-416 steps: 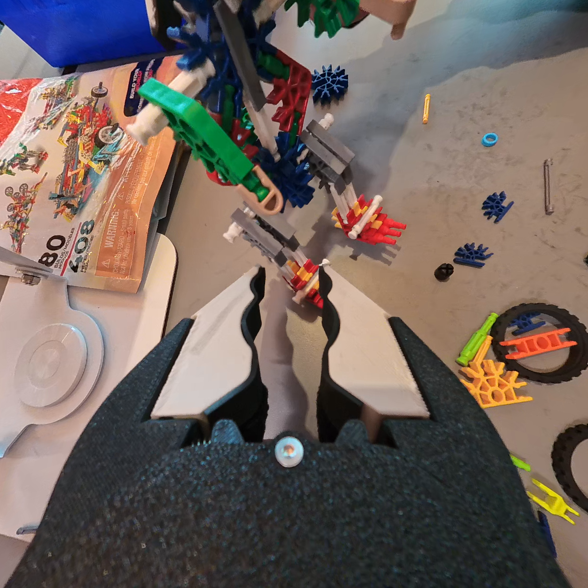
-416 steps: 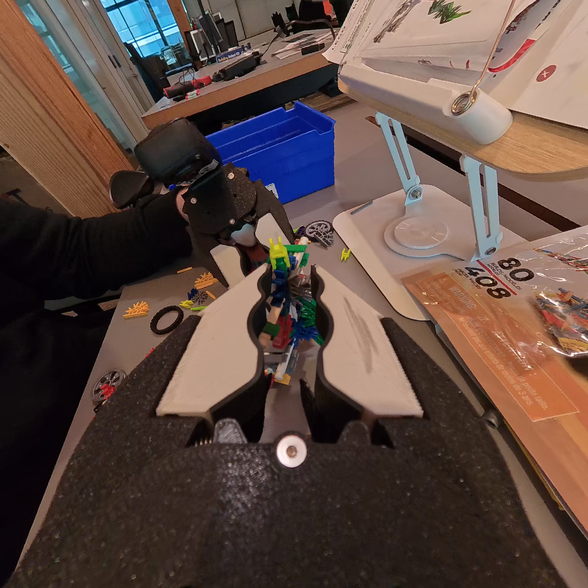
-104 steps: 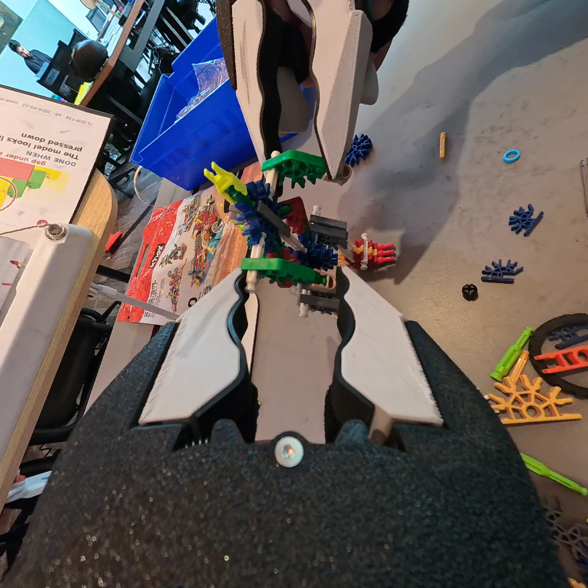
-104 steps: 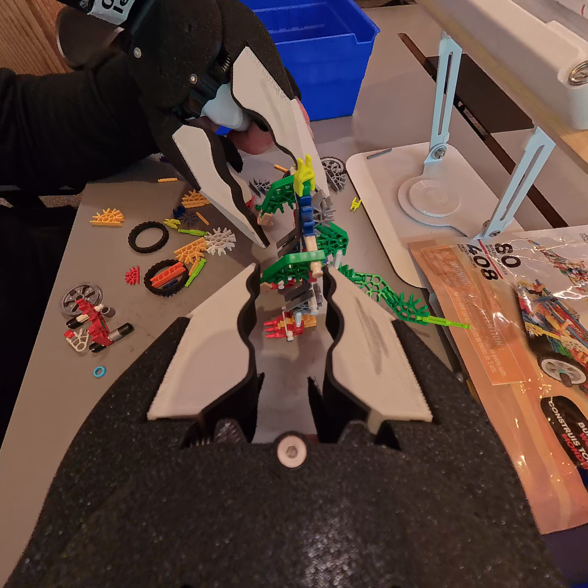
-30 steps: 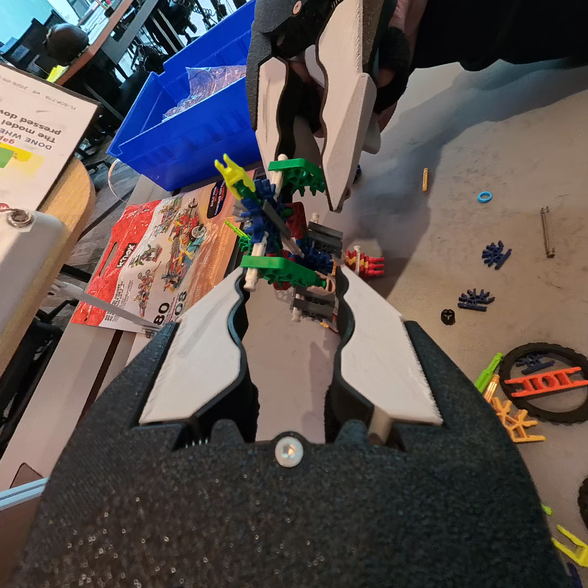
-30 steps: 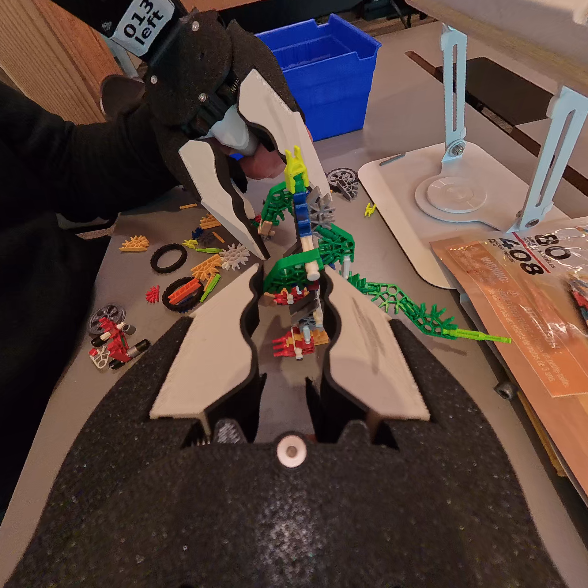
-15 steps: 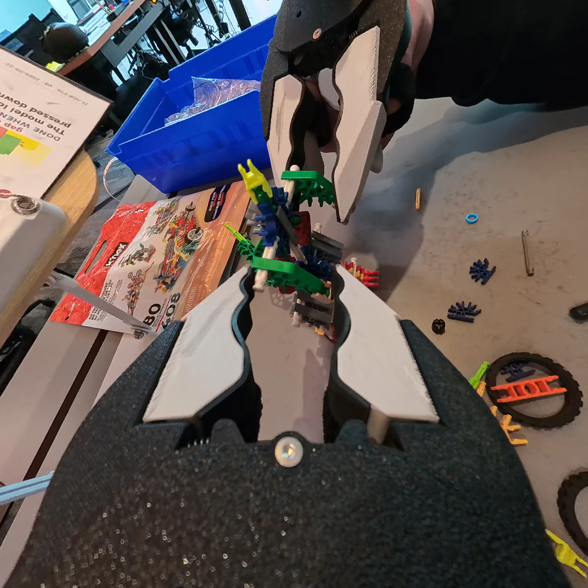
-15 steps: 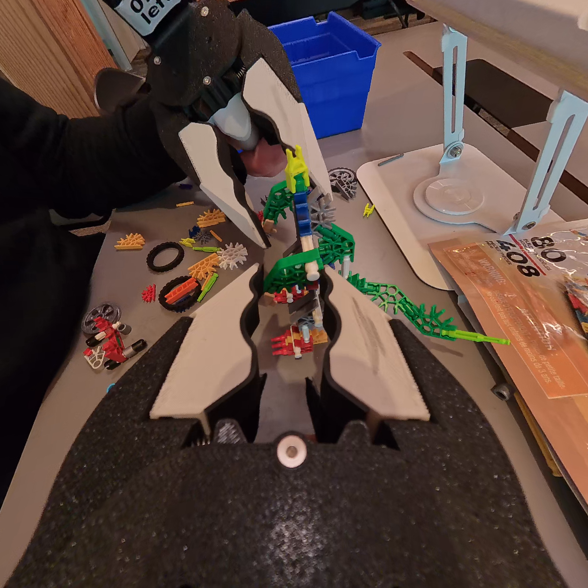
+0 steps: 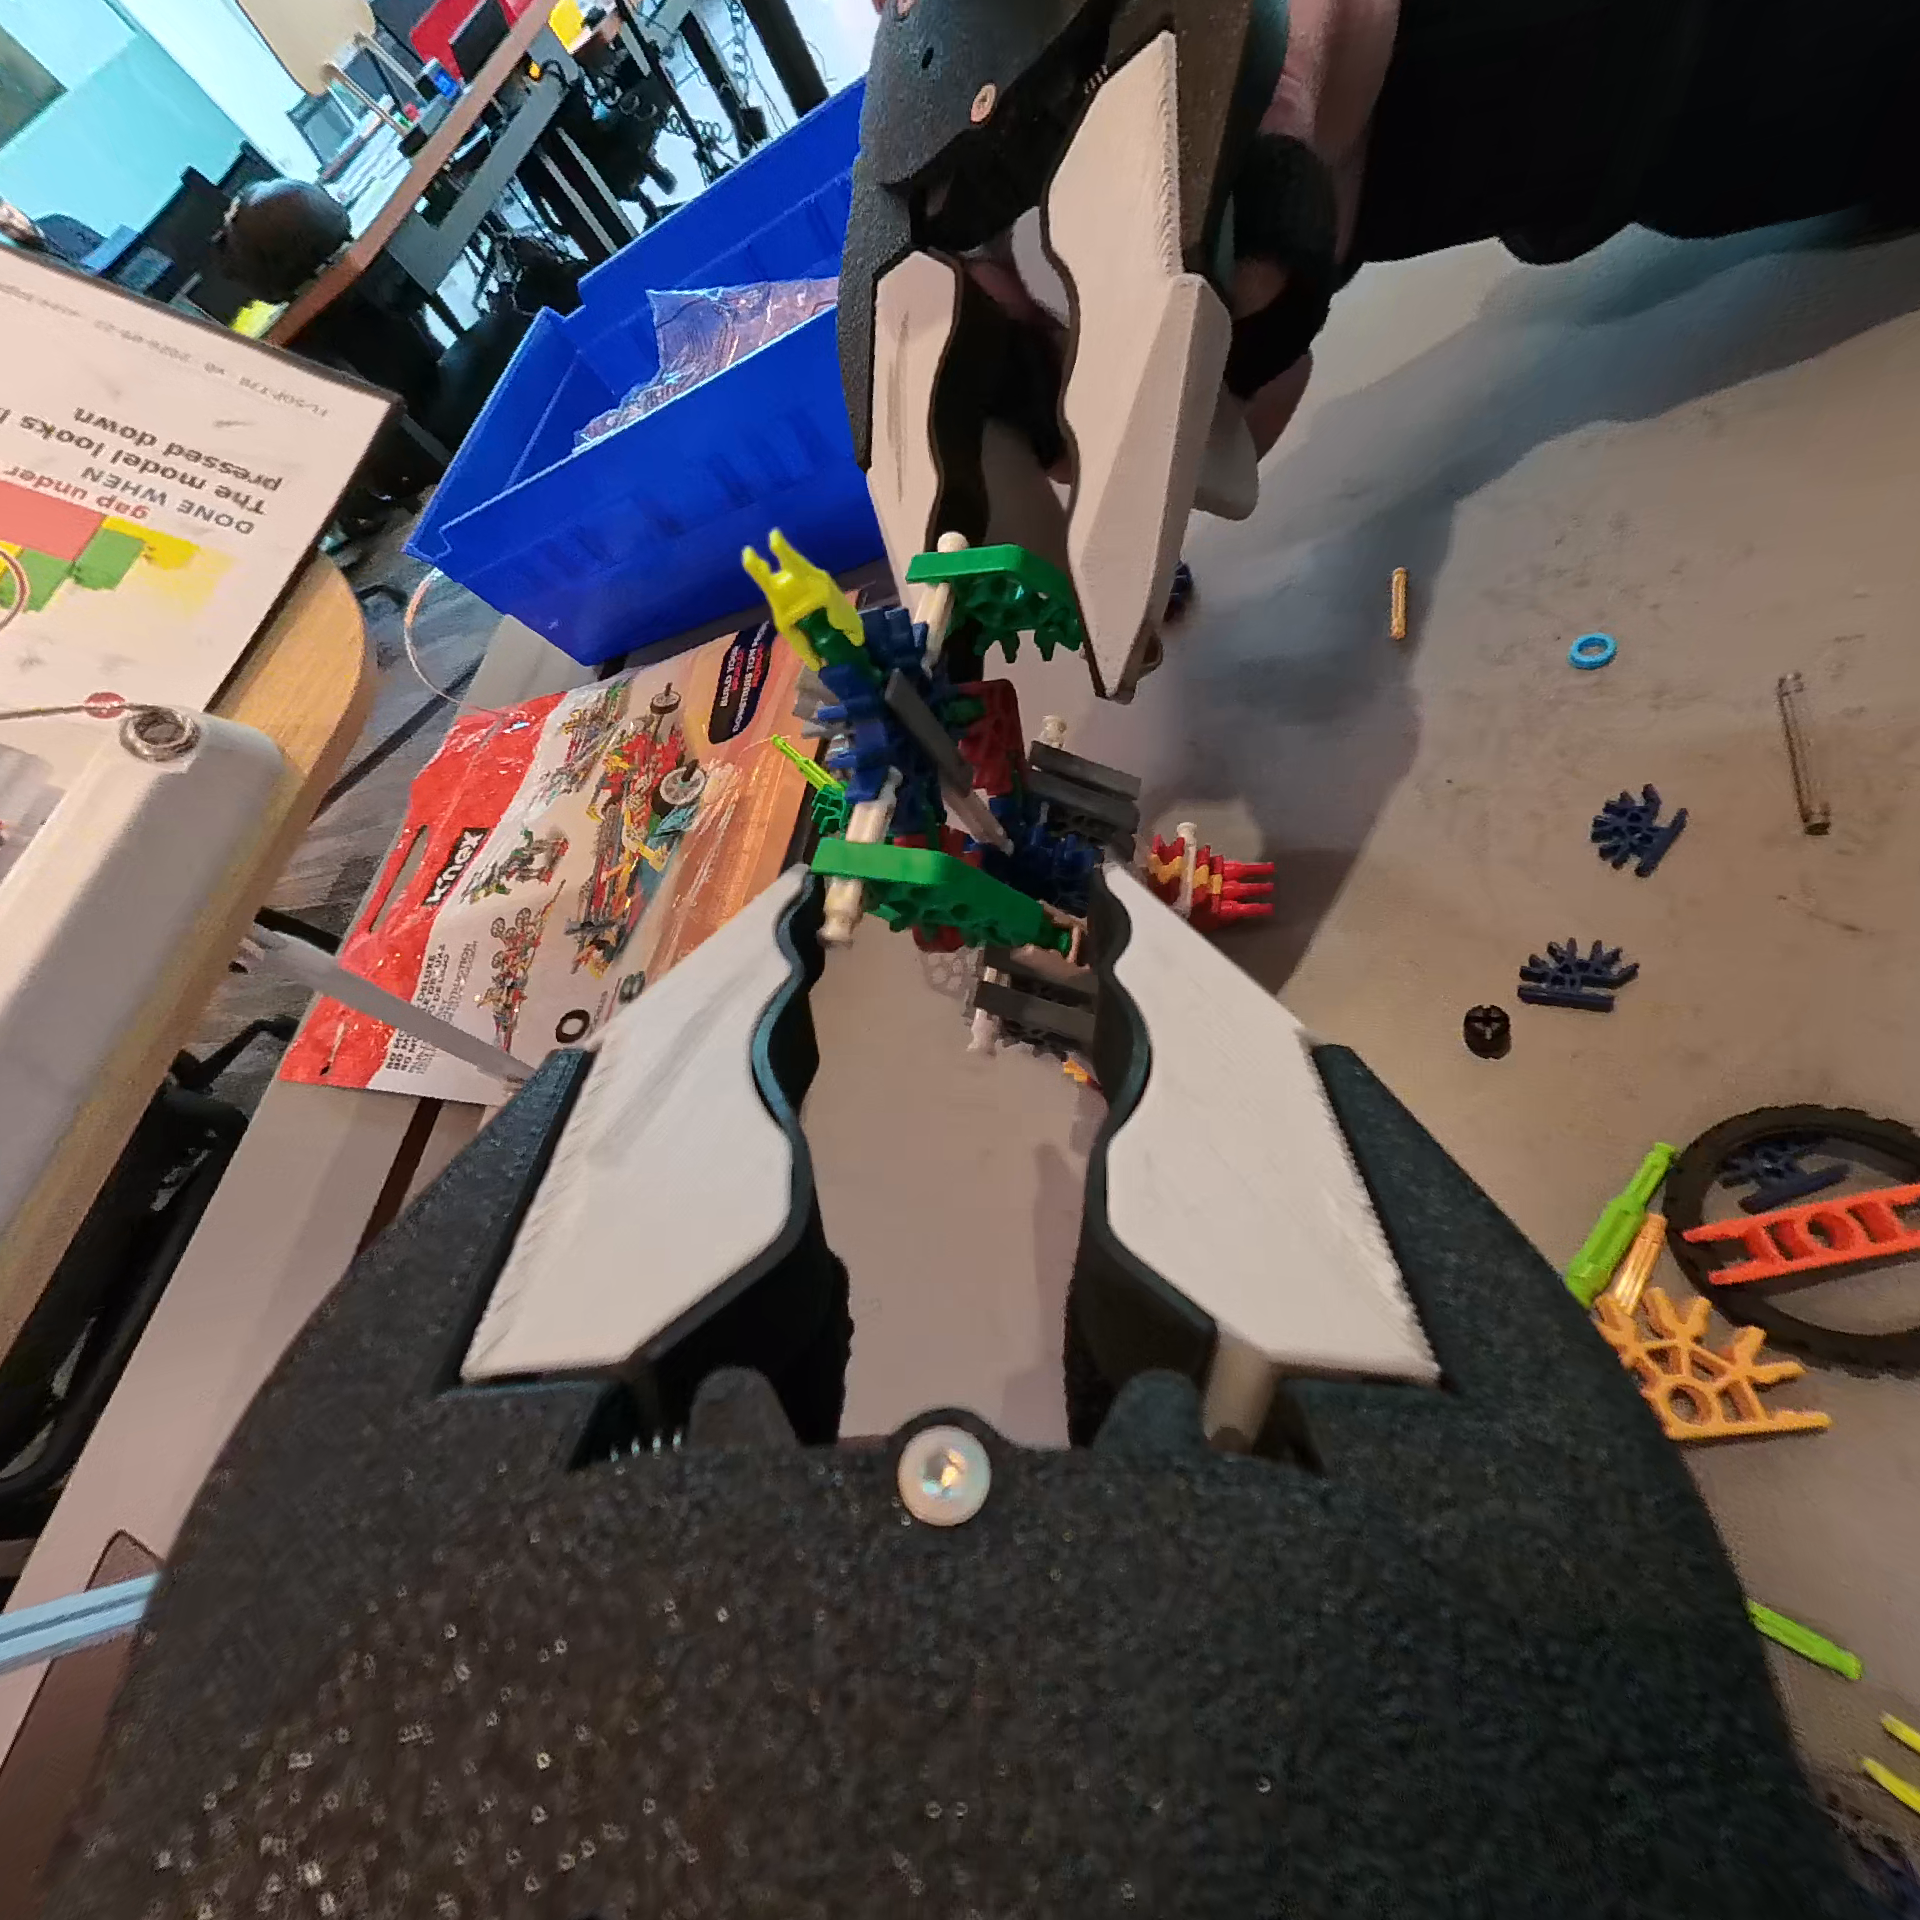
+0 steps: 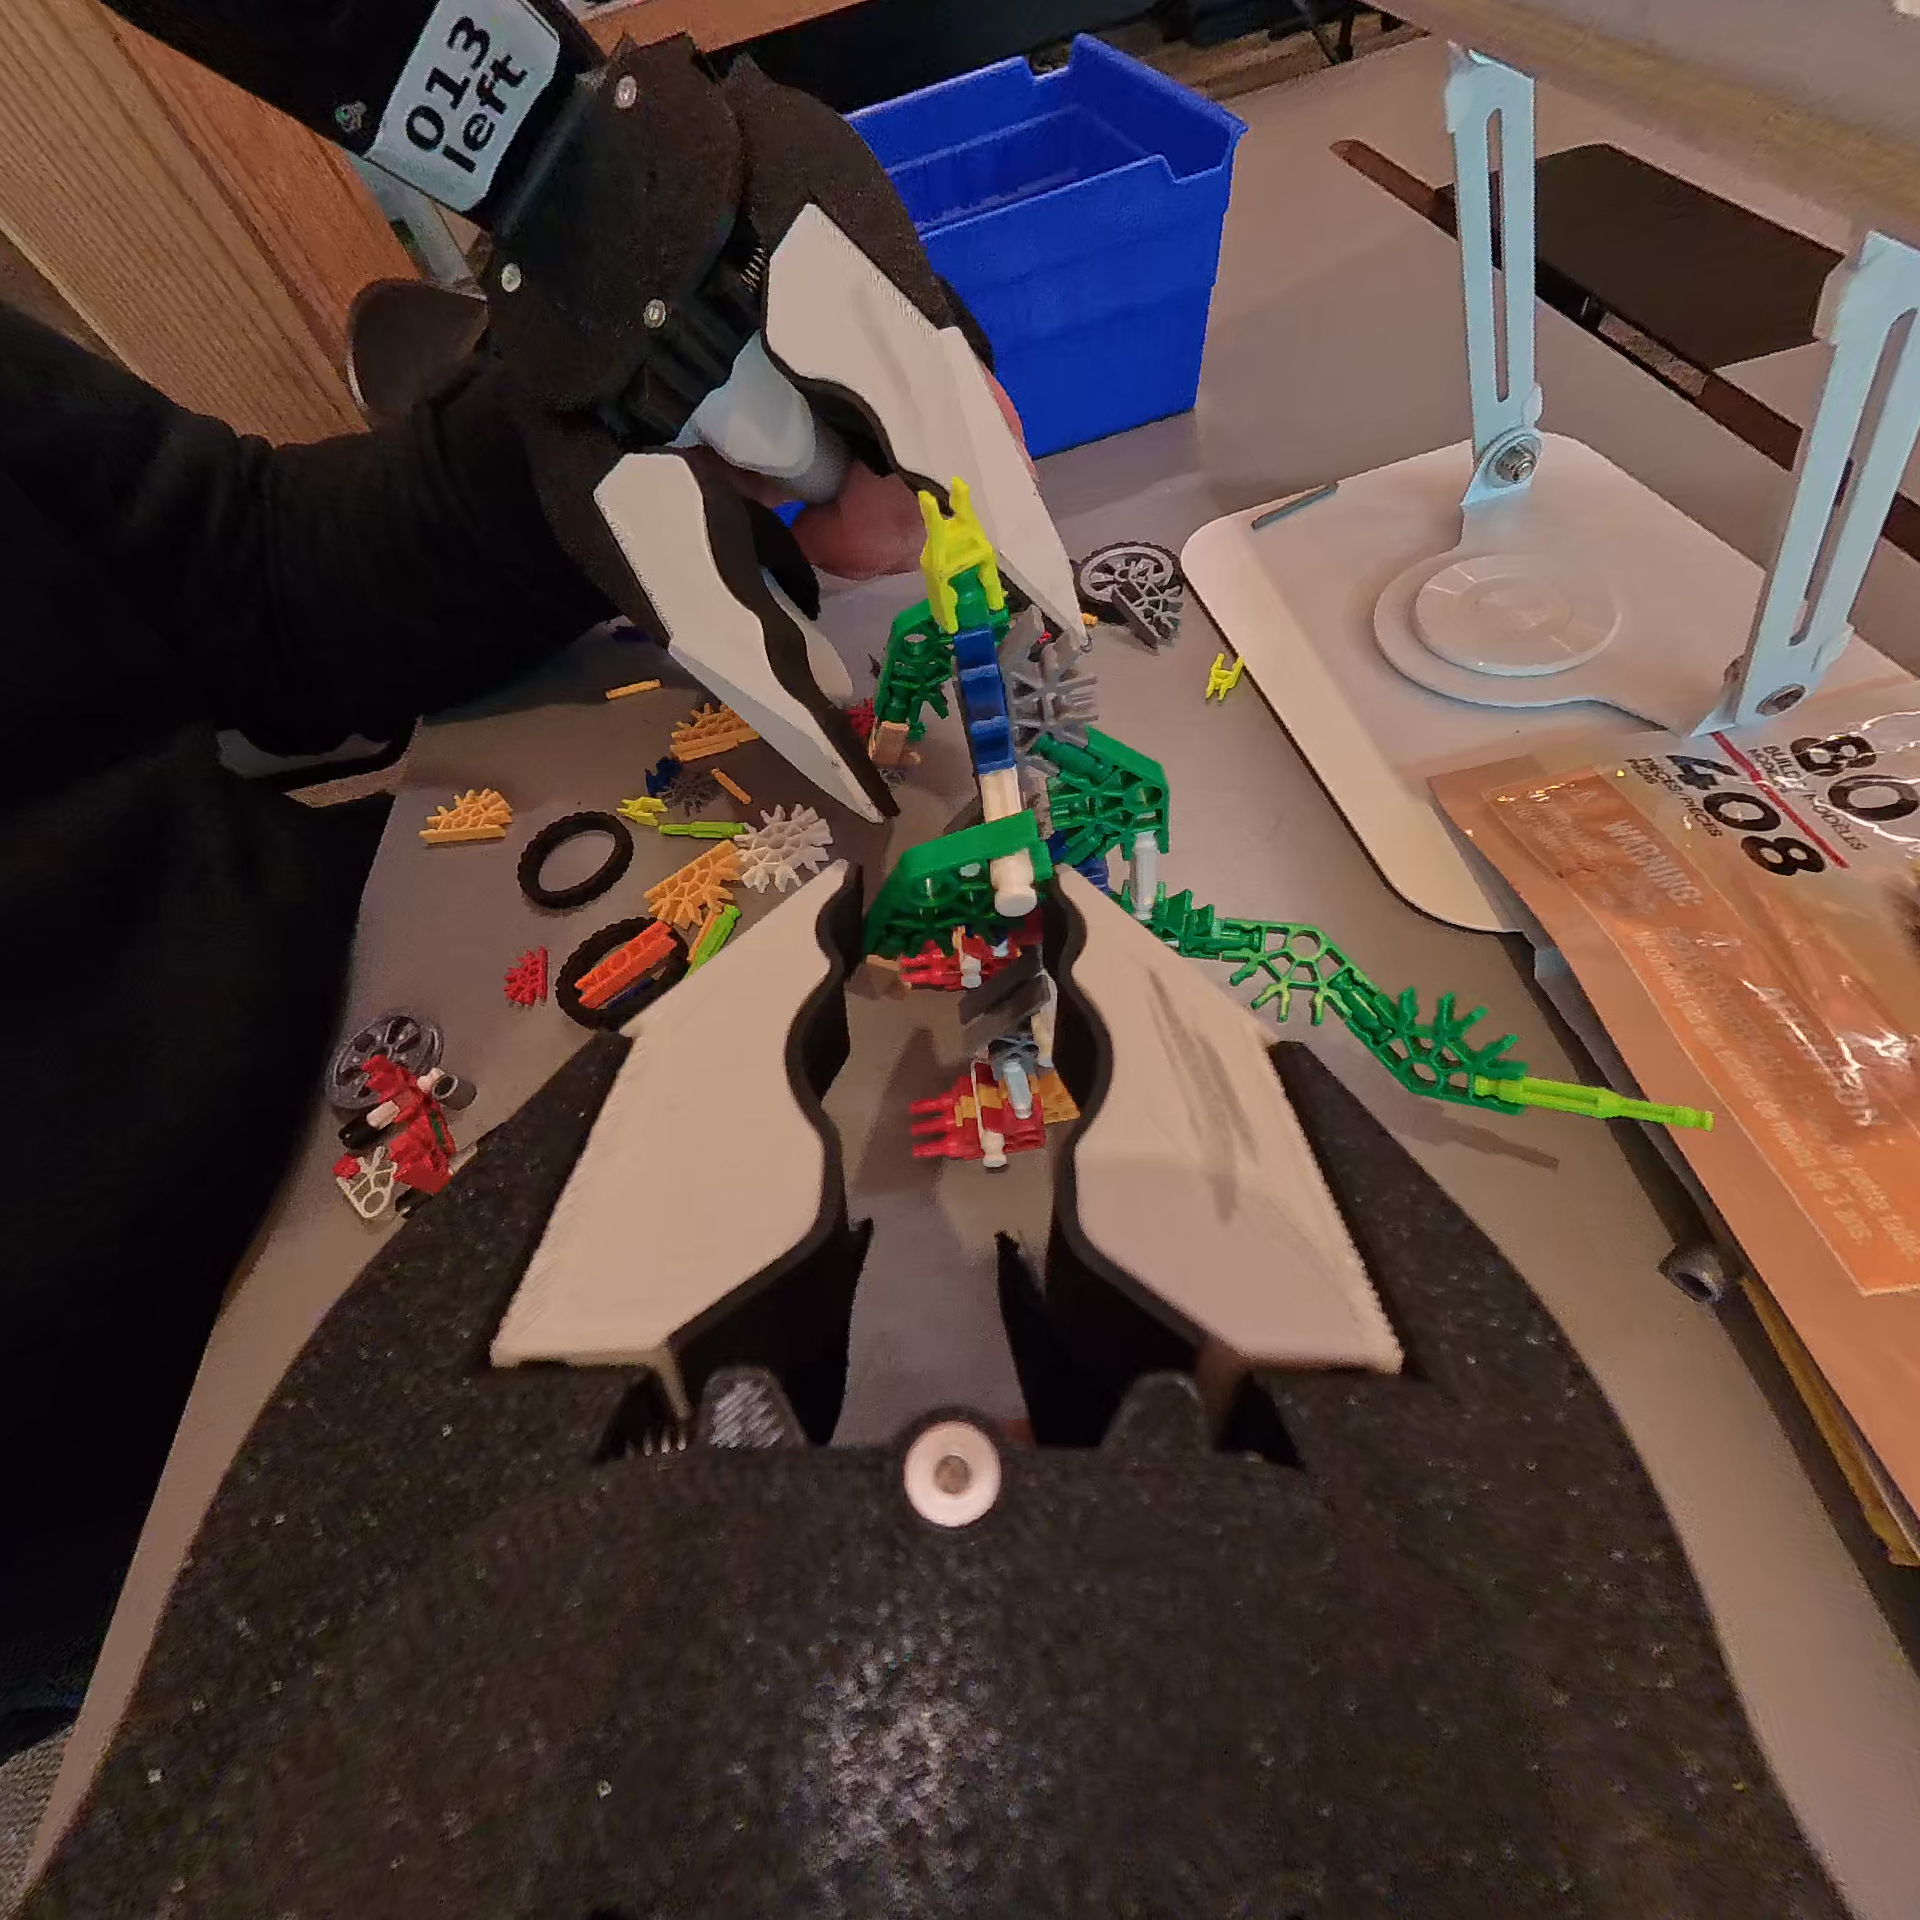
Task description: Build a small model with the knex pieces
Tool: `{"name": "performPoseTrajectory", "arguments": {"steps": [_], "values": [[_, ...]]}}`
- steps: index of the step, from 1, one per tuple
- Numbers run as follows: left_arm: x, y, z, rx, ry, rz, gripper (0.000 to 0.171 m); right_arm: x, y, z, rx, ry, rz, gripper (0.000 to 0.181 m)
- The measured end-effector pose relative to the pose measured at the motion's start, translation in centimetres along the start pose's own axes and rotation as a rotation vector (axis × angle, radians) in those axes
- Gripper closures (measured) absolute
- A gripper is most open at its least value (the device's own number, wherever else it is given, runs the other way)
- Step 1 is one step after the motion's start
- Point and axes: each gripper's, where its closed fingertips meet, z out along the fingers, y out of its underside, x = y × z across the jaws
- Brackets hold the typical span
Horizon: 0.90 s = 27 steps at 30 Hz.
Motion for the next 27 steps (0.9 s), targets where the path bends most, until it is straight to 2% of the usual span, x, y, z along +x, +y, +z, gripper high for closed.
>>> {"name": "performPoseTrajectory", "arguments": {"steps": [7, 11, 14, 24, 27], "values": [[-0.1, 0.0, 0.1, -0.016, -0.028, 0.049, 0.123, -0.1, -0.1, -0.1, 0.003, -0.022, 0.044, 0.149], [0.0, 0.0, 0.1, -0.014, -0.027, 0.05, 0.124, -0.1, -0.3, -0.2, 0.011, -0.071, 0.199, 0.15], [-0.1, 0.0, 0.1, -0.014, -0.032, 0.049, 0.124, 0.3, -0.3, -0.3, 0.01, -0.047, 0.219, 0.151], [-0.5, 0.2, -0.2, -0.017, -0.047, 0.059, 0.122, 0.2, 0.6, -1.2, -0.093, 0.098, -0.087, 0.148], [-0.7, 0.6, -0.2, -0.051, -0.083, 0.109, 0.116, 0.2, 0.8, -0.8, -0.116, 0.127, -0.142, 0.149]]}}
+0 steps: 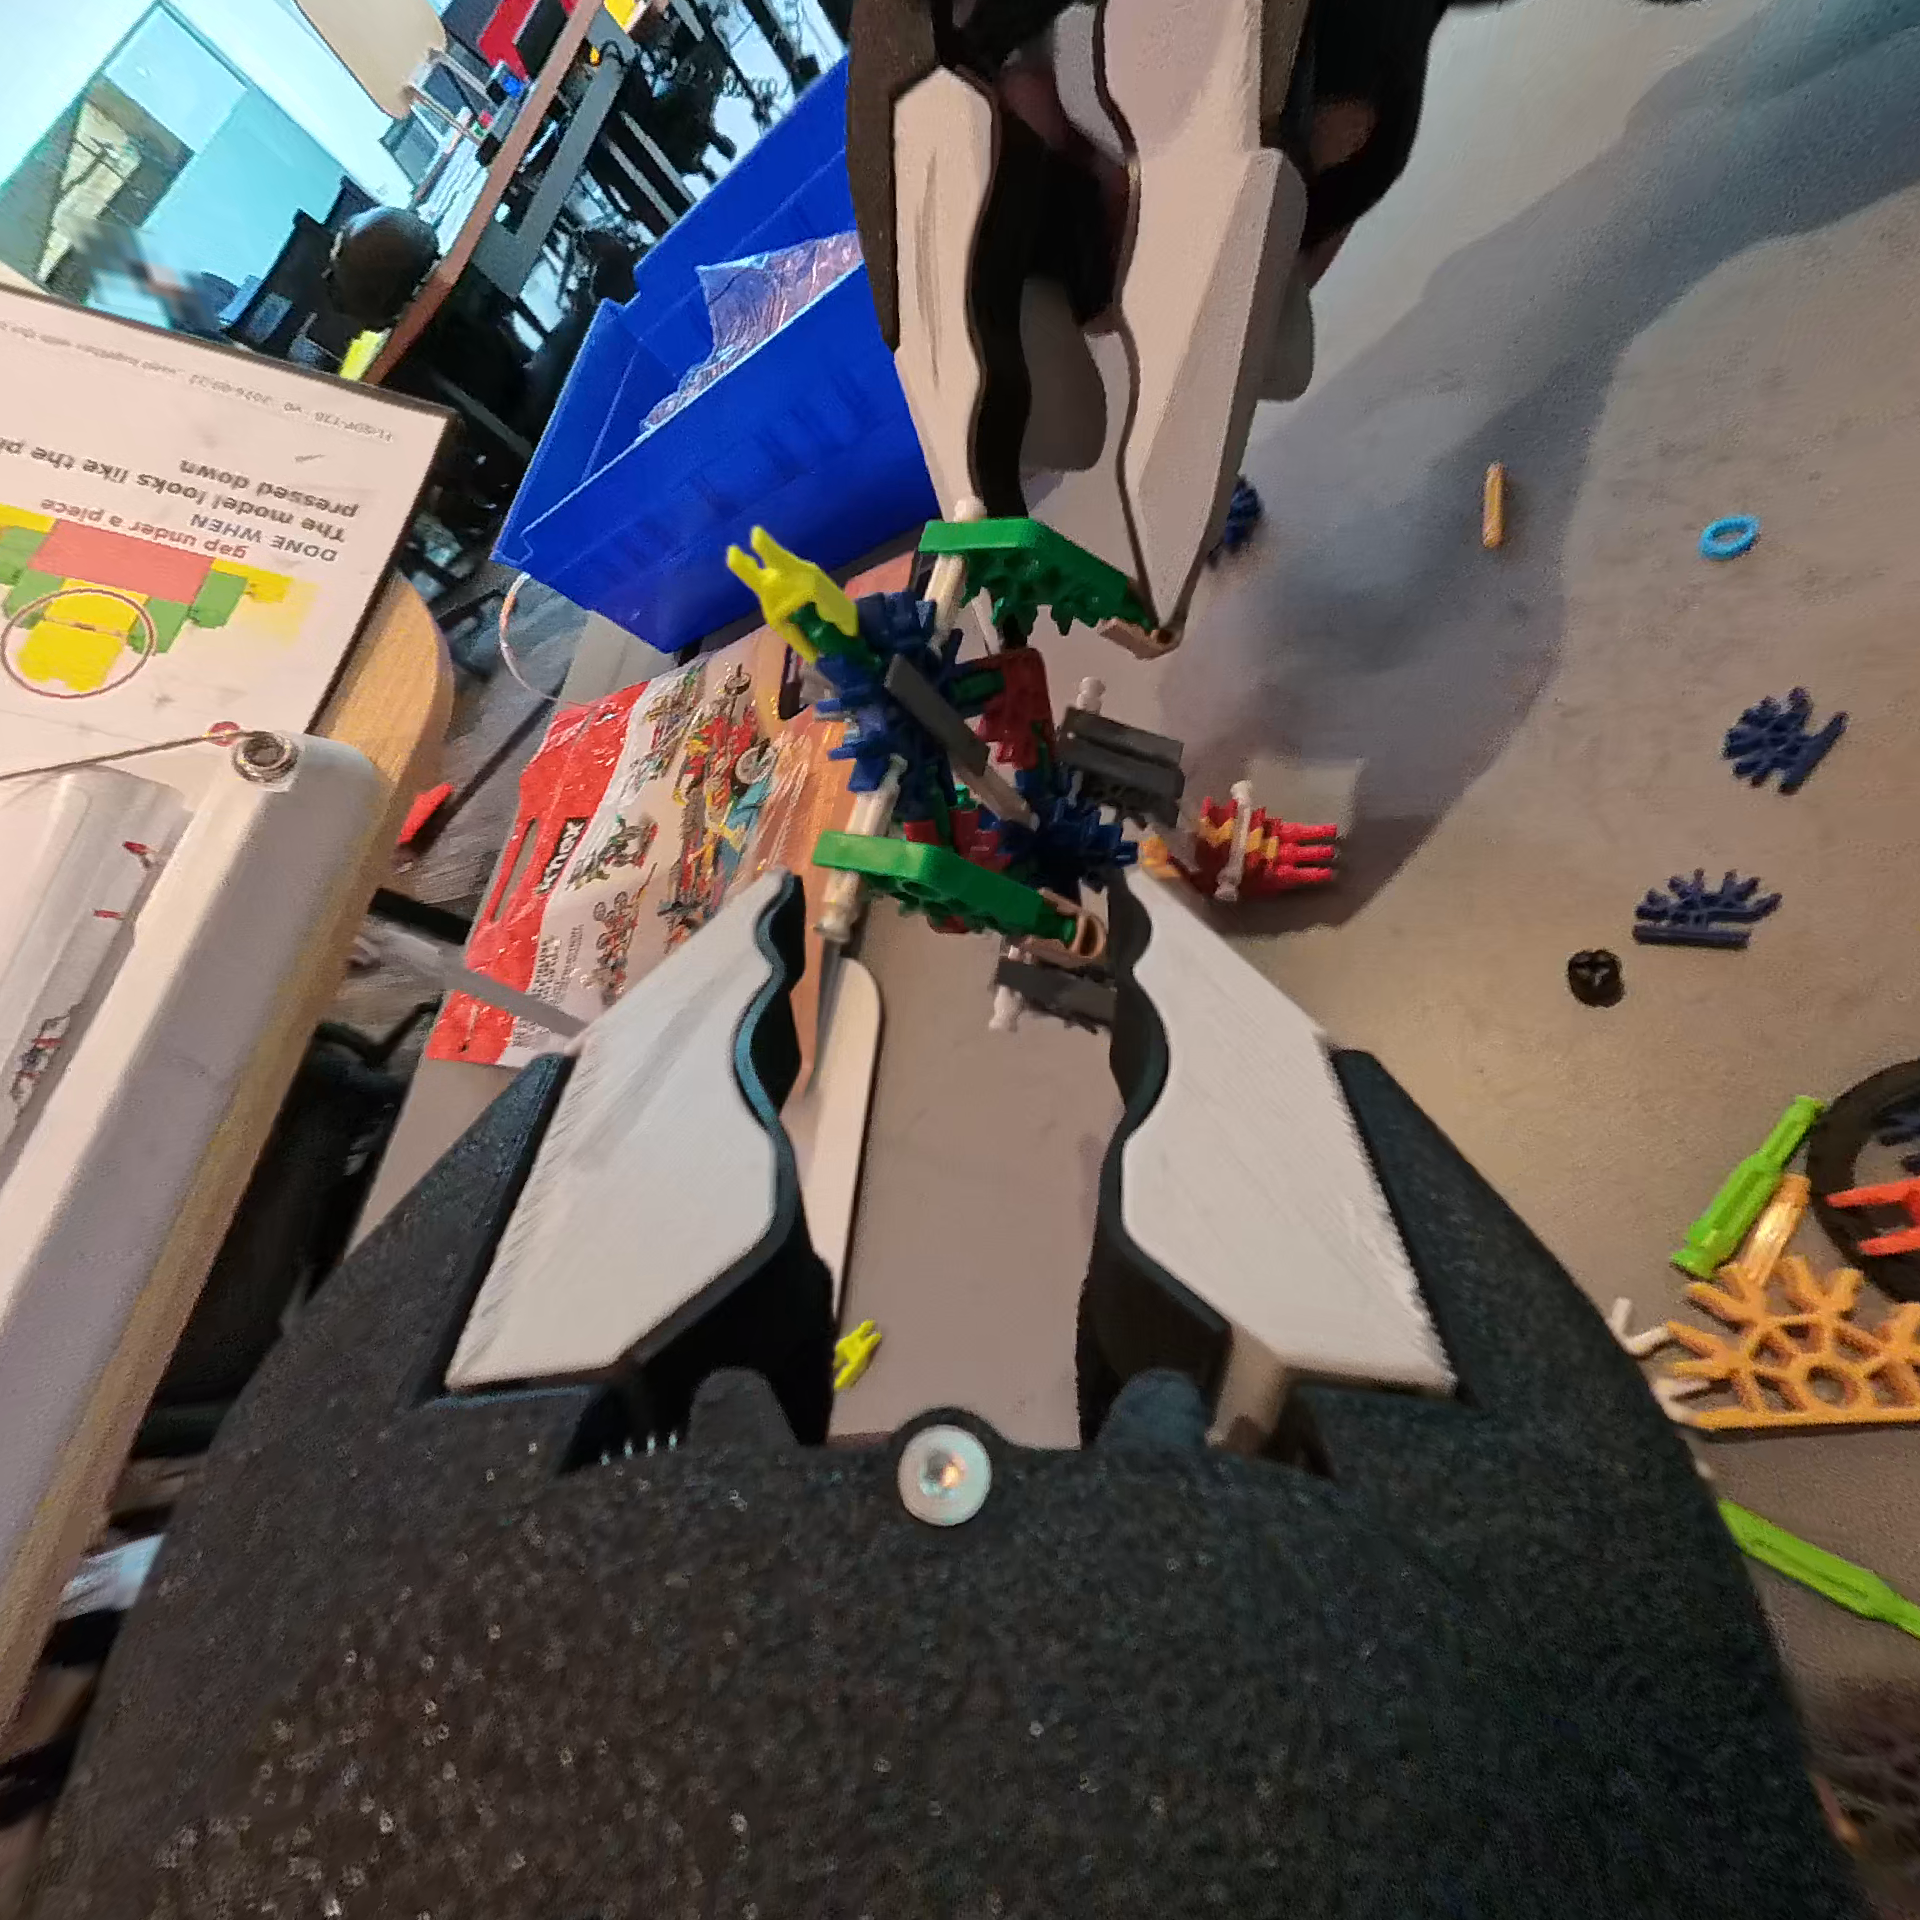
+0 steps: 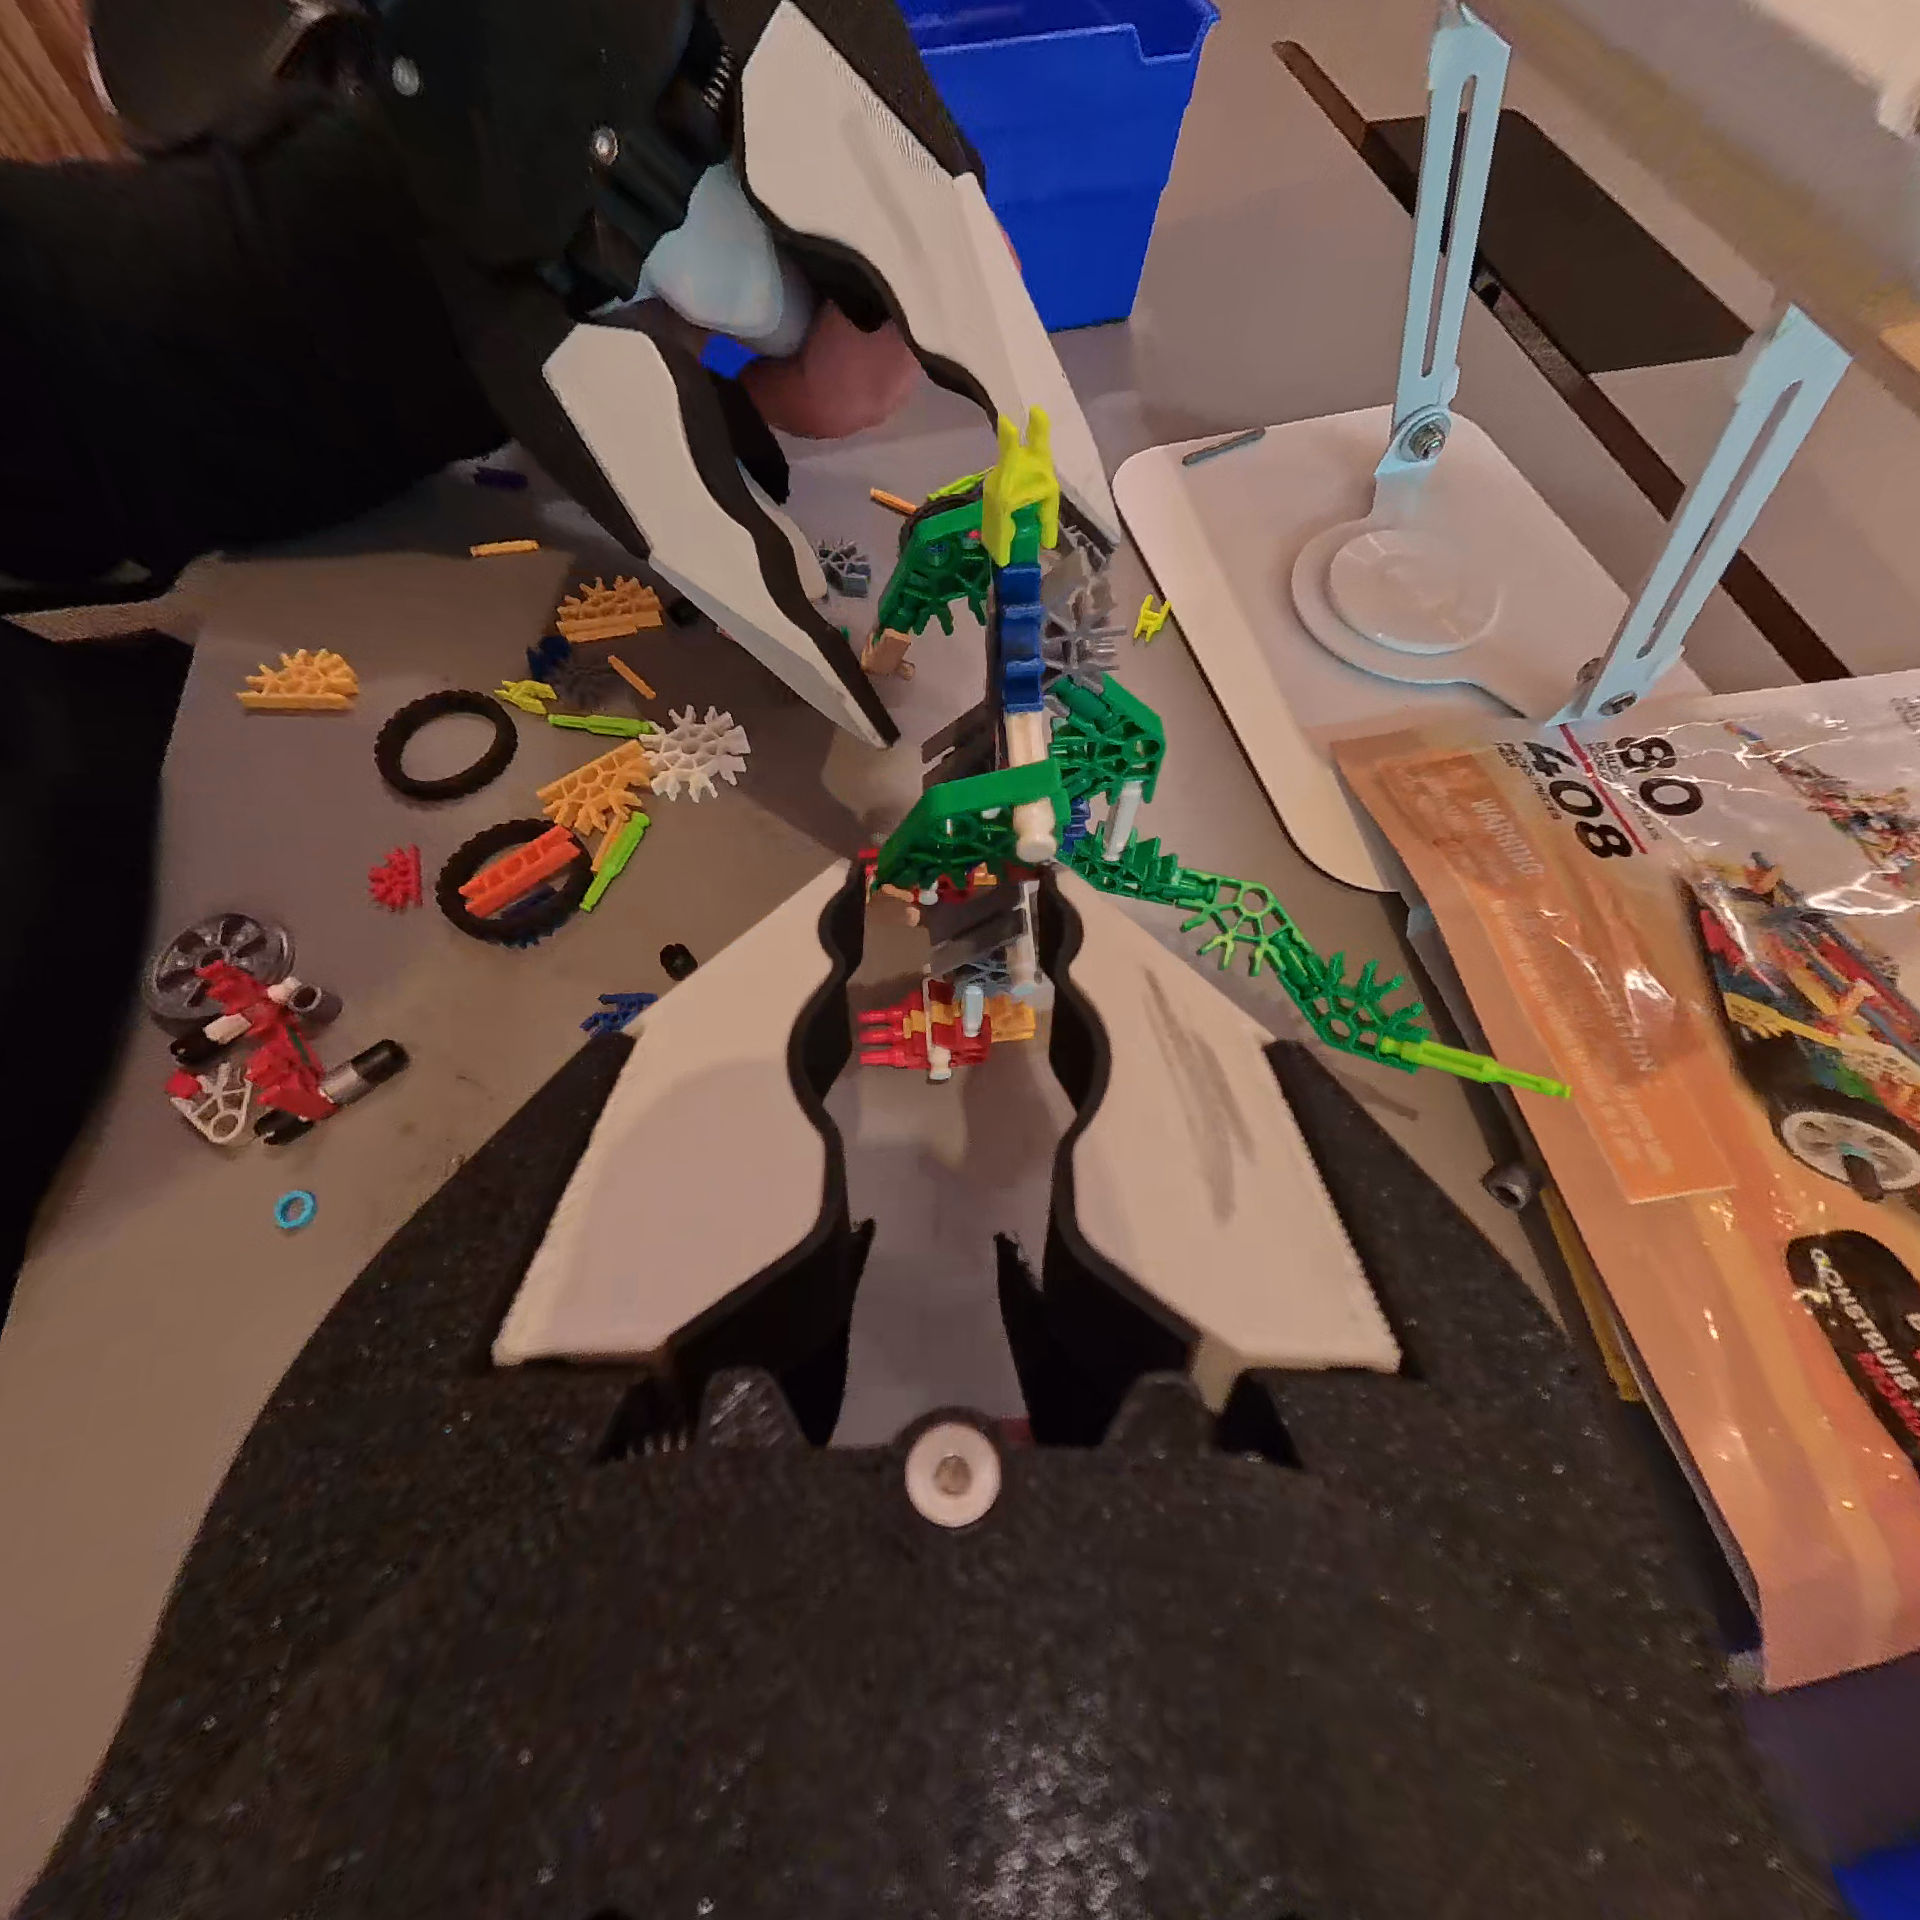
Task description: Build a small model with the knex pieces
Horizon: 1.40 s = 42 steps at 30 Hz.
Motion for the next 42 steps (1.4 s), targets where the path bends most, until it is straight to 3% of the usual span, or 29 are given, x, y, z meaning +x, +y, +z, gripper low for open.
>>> {"name": "performPoseTrajectory", "arguments": {"steps": [9, 21, 26, 29, 33, 36, 42], "values": [[-0.7, 0.5, 0.2, -0.045, -0.087, 0.123, 0.116, 0.0, -0.4, 0.5, 0.042, -0.054, 0.114, 0.151], [-0.6, 0.5, 0.0, -0.04, -0.048, 0.054, 0.116, -0.4, -0.8, 0.5, 0.086, -0.198, 0.4, 0.151], [-0.9, 0.7, 0.0, -0.045, -0.056, 0.043, 0.116, -0.1, -0.6, 0.1, 0.058, -0.116, 0.251, 0.143], [-1.3, 1.0, -0.1, -0.05, -0.06, 0.004, 0.116, 0.6, -0.7, -0.3, 0.038, 0.022, 0.058, 0.139], [-1.5, 1.1, -0.1, -0.044, -0.044, -0.068, 0.116, 2.8, 0.5, -0.2, -0.098, 0.283, -0.222, 0.126], [-1.7, 1.3, 0.0, -0.046, -0.042, -0.098, 0.116, 2.6, 0.1, 0.8, -0.118, 0.355, -0.39, 0.113], [-1.6, 1.1, -0.1, -0.036, -0.024, -0.12, 0.116, 2.9, -1.4, 1.2, -0.055, 0.438, -0.473, 0.116]]}}
